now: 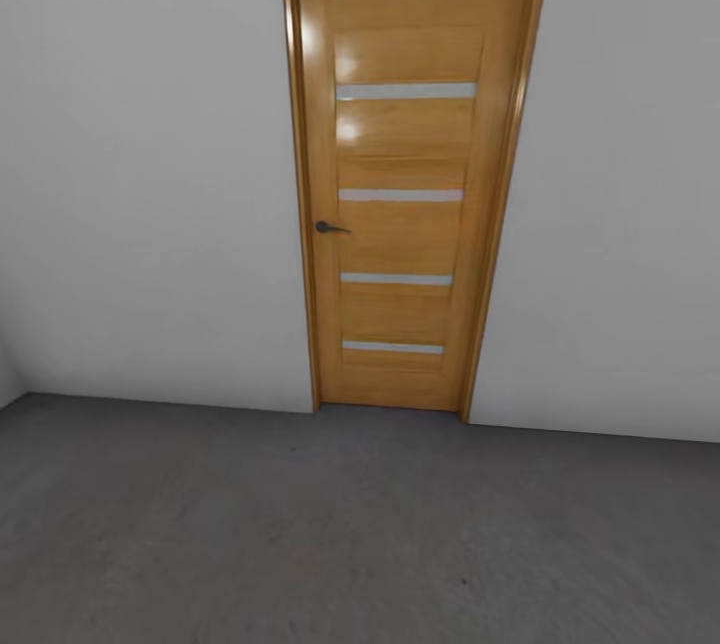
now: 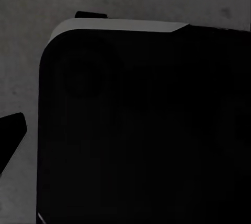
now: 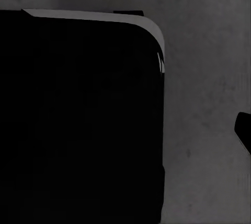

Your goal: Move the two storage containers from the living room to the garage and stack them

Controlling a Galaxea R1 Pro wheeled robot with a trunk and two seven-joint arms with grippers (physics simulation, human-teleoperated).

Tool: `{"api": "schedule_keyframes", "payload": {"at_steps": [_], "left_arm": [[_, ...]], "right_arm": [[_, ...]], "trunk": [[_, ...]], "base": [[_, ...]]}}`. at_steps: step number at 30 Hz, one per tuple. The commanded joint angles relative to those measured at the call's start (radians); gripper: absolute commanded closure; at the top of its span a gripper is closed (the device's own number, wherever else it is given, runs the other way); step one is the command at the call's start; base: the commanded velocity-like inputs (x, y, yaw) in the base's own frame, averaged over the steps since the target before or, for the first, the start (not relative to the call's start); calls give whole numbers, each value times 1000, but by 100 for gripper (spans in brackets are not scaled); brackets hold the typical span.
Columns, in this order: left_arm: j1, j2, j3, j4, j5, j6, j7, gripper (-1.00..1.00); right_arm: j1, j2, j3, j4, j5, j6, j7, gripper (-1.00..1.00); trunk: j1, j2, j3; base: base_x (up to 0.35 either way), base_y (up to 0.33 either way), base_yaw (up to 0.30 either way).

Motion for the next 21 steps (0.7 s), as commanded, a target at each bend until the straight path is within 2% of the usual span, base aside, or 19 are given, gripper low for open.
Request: {"api": "schedule_keyframes", "payload": {"at_steps": [1, 21], "left_arm": [[0, 0, 1, 0, 9, -1, 1, -100], [0, 0, 1, -1, 9, -1, 1, -100]], "right_arm": [[0, 0, 0, 1, -1, -4, -1, -100], [0, 0, 1, 1, -1, -4, -1, -100]], "trunk": [[1, 0, -1], [1, 0, -1]], "base": [[328, 7, 0], [329, 1, 0]]}}
